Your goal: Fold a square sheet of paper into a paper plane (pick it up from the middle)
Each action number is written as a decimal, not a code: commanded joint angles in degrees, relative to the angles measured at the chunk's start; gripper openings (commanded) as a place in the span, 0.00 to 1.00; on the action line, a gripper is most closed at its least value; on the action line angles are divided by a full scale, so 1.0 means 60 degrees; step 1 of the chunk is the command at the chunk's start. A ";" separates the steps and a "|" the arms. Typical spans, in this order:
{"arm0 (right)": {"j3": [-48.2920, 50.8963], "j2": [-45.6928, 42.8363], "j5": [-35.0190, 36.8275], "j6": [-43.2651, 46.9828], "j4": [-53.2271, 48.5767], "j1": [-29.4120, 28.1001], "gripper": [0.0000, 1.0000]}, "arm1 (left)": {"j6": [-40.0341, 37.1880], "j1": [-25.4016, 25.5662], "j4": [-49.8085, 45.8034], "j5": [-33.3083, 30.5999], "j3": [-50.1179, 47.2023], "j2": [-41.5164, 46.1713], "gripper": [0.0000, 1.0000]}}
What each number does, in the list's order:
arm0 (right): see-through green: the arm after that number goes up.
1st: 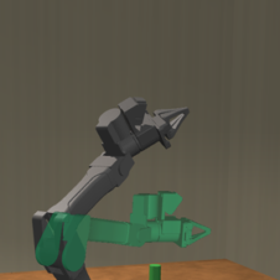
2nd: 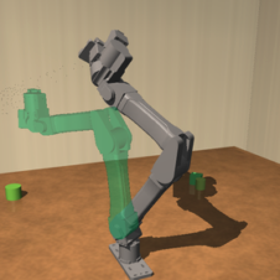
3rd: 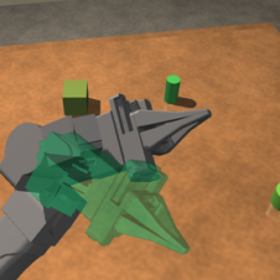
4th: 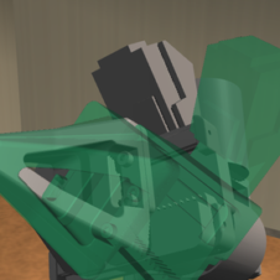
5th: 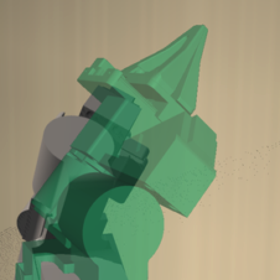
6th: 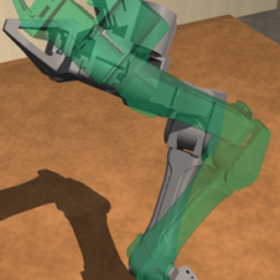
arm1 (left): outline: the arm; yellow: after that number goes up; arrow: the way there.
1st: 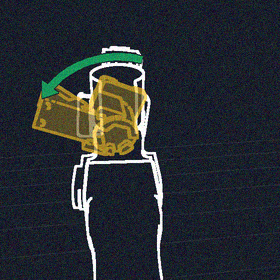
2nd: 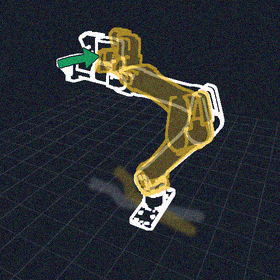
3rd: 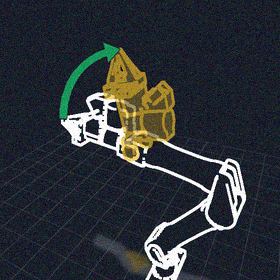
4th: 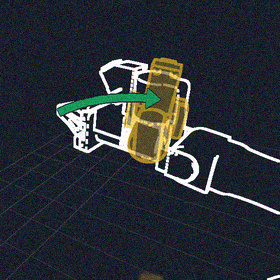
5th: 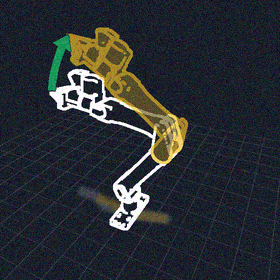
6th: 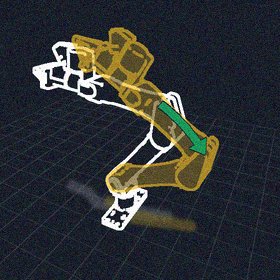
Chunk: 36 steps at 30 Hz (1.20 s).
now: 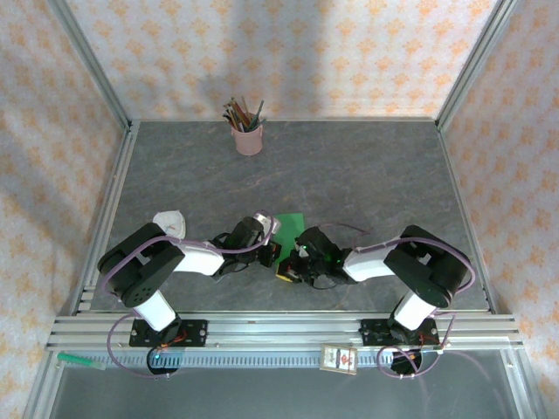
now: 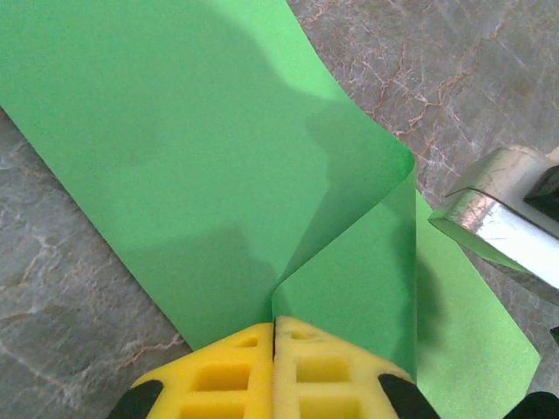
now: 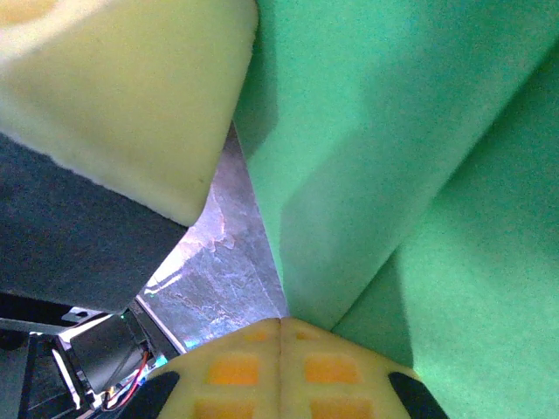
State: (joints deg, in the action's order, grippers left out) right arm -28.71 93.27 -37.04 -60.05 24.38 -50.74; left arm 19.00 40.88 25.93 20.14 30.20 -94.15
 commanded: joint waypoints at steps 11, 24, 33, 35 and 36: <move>-0.0460 -0.0604 0.0430 0.0106 -0.0381 0.0088 0.02 | -0.0209 0.0042 -0.1085 -0.0325 -0.0067 -0.0339 0.00; -0.0249 0.0151 0.0460 0.0245 0.0000 0.0196 0.02 | -0.0223 0.0042 -0.1083 -0.0324 -0.0091 -0.0322 0.00; -0.0401 -0.0457 0.0286 0.0437 -0.0449 0.0532 0.02 | -0.0223 0.0042 -0.1080 -0.0324 -0.0096 -0.0320 0.00; -0.0404 -0.0612 0.0360 0.0435 -0.0464 0.0605 0.02 | -0.0223 0.0042 -0.1085 -0.0314 -0.0096 -0.0327 0.00; -0.0431 -0.0633 0.0386 0.0474 -0.0514 0.0648 0.02 | -0.0223 0.0043 -0.1078 -0.0306 -0.0088 -0.0320 0.00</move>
State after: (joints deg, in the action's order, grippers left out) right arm -30.33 91.66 -35.92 -58.41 22.02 -47.48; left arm 19.00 40.88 25.82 20.12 30.28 -94.15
